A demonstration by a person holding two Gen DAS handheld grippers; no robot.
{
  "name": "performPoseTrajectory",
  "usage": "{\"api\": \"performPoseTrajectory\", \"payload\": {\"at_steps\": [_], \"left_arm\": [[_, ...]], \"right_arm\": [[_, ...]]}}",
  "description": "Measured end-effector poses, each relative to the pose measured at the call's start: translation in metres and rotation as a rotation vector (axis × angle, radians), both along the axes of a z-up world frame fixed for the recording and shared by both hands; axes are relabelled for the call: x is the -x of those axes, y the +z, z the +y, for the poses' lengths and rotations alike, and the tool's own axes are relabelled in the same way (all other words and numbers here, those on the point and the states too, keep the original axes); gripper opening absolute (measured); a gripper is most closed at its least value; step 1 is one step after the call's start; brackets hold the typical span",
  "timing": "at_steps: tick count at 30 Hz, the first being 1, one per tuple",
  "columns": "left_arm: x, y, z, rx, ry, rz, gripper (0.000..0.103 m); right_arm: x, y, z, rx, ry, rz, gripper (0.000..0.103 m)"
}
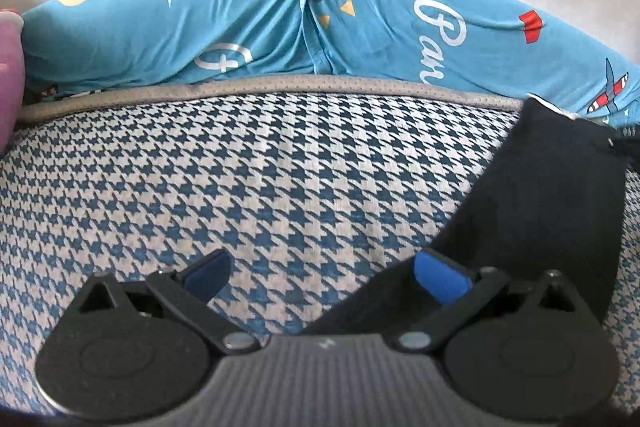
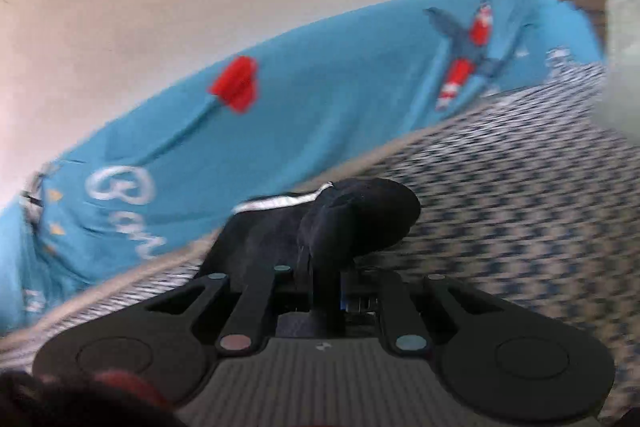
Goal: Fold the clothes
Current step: 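Lift the pinched end with the right gripper and fold it over the strip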
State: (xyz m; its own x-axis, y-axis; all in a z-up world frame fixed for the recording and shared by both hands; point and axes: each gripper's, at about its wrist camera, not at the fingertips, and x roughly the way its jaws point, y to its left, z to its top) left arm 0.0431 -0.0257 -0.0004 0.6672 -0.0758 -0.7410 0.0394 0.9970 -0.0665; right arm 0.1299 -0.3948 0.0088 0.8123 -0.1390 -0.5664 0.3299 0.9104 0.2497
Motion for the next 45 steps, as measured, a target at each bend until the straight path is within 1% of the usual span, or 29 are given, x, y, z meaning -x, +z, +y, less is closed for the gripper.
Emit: {"api": "performPoseTrajectory", "payload": {"at_steps": [1, 2, 3, 5, 9, 15, 23, 28, 31, 35, 41, 45], "left_arm": [[-0.001, 0.001, 0.002, 0.003, 0.002, 0.000, 0.102], [-0.001, 0.002, 0.003, 0.007, 0.003, 0.000, 0.102], [-0.001, 0.003, 0.005, 0.012, 0.004, 0.000, 0.102], [0.000, 0.006, 0.008, 0.019, 0.006, 0.001, 0.102], [-0.003, 0.008, 0.013, 0.029, 0.005, 0.012, 0.102], [-0.005, 0.007, 0.020, 0.007, 0.006, 0.023, 0.102], [-0.001, 0.009, 0.034, 0.023, 0.014, 0.047, 0.102], [0.003, 0.011, 0.041, 0.027, 0.011, 0.048, 0.102], [0.006, 0.011, 0.046, 0.039, 0.016, 0.063, 0.102], [0.011, 0.012, 0.053, 0.106, 0.014, 0.095, 0.100], [0.025, 0.013, 0.059, 0.108, 0.002, 0.120, 0.099], [0.039, 0.009, 0.067, 0.145, 0.013, 0.153, 0.099]], "right_arm": [[0.001, -0.001, -0.002, 0.025, -0.025, 0.019, 0.015], [0.004, -0.001, -0.004, 0.045, -0.049, 0.033, 0.019], [0.007, -0.001, -0.008, 0.054, -0.071, 0.045, 0.029], [0.013, 0.002, -0.016, 0.056, -0.100, 0.067, 0.031], [0.026, 0.012, -0.016, 0.007, -0.043, 0.041, 0.031], [0.046, 0.021, 0.018, 0.000, 0.103, 0.053, 0.031], [0.083, 0.024, 0.074, 0.003, 0.302, 0.082, 0.032], [0.106, 0.020, 0.104, 0.003, 0.400, 0.105, 0.032], [0.118, 0.016, 0.115, 0.001, 0.455, 0.120, 0.032], [0.133, 0.013, 0.132, -0.001, 0.541, 0.129, 0.032], [0.159, 0.004, 0.170, 0.037, 0.728, 0.132, 0.032], [0.177, -0.002, 0.196, 0.065, 0.855, 0.133, 0.032]]}}
